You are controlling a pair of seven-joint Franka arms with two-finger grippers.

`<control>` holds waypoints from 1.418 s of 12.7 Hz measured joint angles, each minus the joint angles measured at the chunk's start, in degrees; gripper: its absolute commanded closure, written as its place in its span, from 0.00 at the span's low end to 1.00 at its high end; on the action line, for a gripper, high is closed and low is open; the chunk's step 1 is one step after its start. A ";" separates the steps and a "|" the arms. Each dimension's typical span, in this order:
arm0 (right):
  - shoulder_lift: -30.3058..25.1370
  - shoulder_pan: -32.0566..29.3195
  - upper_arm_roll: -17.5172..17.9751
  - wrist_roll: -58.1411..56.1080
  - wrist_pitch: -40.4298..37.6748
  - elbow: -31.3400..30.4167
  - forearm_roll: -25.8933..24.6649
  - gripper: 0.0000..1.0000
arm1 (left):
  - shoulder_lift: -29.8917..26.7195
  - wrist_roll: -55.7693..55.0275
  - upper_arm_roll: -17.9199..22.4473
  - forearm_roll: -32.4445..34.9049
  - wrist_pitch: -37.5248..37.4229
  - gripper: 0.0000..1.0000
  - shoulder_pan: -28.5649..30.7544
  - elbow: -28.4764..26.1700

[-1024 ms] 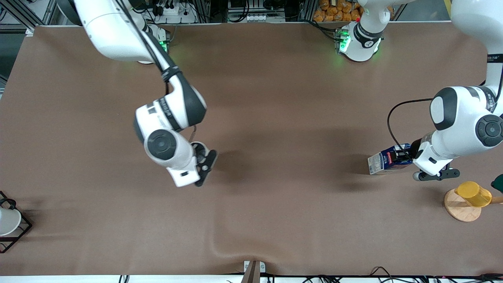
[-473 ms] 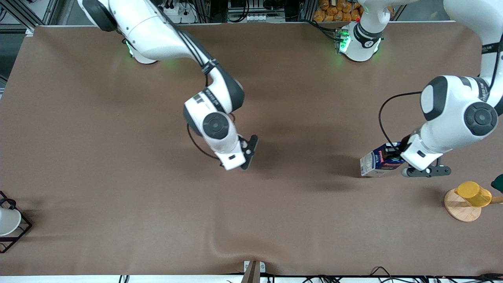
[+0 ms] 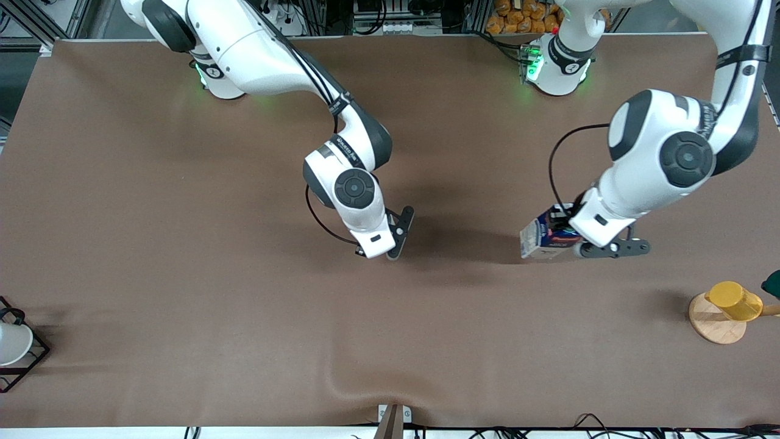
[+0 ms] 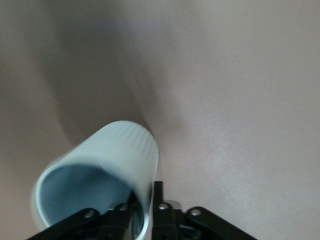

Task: Place milk next to cup
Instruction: 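Carry the mug with the right gripper to the table middle and release, then carry the milk carton with the left gripper beside the mug while the right gripper withdraws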

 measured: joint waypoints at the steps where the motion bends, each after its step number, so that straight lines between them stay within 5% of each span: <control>1: 0.07 -0.01 -0.04 0.14 0.41 0.00 0.00 0.00 | 0.00 -1.45 -1.29 0.01 -0.23 0.53 -0.02 0.00; 6: -1.10 0.02 0.00 0.95 0.42 1.33 0.02 0.00 | -0.03 -8.27 -7.14 0.02 -1.25 0.53 -0.02 0.14; 10: -8.12 -2.63 -0.56 1.39 -10.25 2.33 0.08 0.00 | -0.14 -14.65 -12.73 0.03 -1.55 0.53 -1.24 0.53; 18: -17.55 -27.79 -0.94 -3.74 -14.80 -7.00 0.41 0.00 | 4.30 -26.22 -13.29 5.53 -1.58 0.52 -15.20 4.09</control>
